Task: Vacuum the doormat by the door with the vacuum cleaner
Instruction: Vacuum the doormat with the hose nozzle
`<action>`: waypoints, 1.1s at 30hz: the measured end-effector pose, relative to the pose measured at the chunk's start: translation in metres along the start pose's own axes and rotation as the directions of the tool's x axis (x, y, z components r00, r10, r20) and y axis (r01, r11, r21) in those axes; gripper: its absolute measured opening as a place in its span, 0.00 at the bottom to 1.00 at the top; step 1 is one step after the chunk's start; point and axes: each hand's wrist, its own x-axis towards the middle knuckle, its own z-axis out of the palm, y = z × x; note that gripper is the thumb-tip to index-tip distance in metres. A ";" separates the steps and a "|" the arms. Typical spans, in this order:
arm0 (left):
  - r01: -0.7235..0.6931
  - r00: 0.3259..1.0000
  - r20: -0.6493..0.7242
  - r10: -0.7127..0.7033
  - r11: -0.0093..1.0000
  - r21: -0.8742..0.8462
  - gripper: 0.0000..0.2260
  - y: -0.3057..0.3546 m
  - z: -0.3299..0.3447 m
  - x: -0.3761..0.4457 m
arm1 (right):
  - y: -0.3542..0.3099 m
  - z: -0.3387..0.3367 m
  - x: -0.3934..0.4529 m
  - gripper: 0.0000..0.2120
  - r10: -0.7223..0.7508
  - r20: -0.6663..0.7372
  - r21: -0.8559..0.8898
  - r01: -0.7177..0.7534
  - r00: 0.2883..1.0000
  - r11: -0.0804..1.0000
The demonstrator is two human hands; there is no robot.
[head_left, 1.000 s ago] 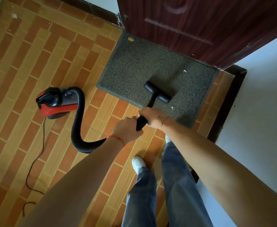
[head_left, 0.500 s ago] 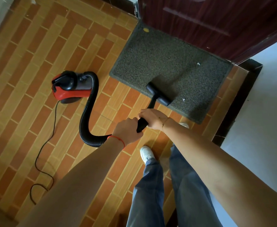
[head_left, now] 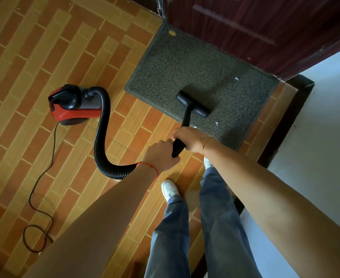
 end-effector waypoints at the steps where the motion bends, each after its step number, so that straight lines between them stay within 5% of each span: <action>1: 0.005 1.000 -0.003 -0.005 1.000 -0.013 0.12 0.009 -0.002 0.007 | 0.011 -0.005 -0.003 0.13 0.010 0.001 0.004 -0.010 1.000 1.000; 21: 0.024 0.998 -0.050 -0.032 0.987 -0.156 0.08 0.154 -0.106 0.181 | 0.222 -0.132 -0.010 0.17 0.080 -0.060 0.070 -0.076 0.995 0.995; 33: 0.066 0.997 -0.032 -0.073 0.981 -0.183 0.12 0.178 -0.136 0.239 | 0.280 -0.169 0.015 0.15 0.081 -0.030 0.016 -0.080 0.996 0.997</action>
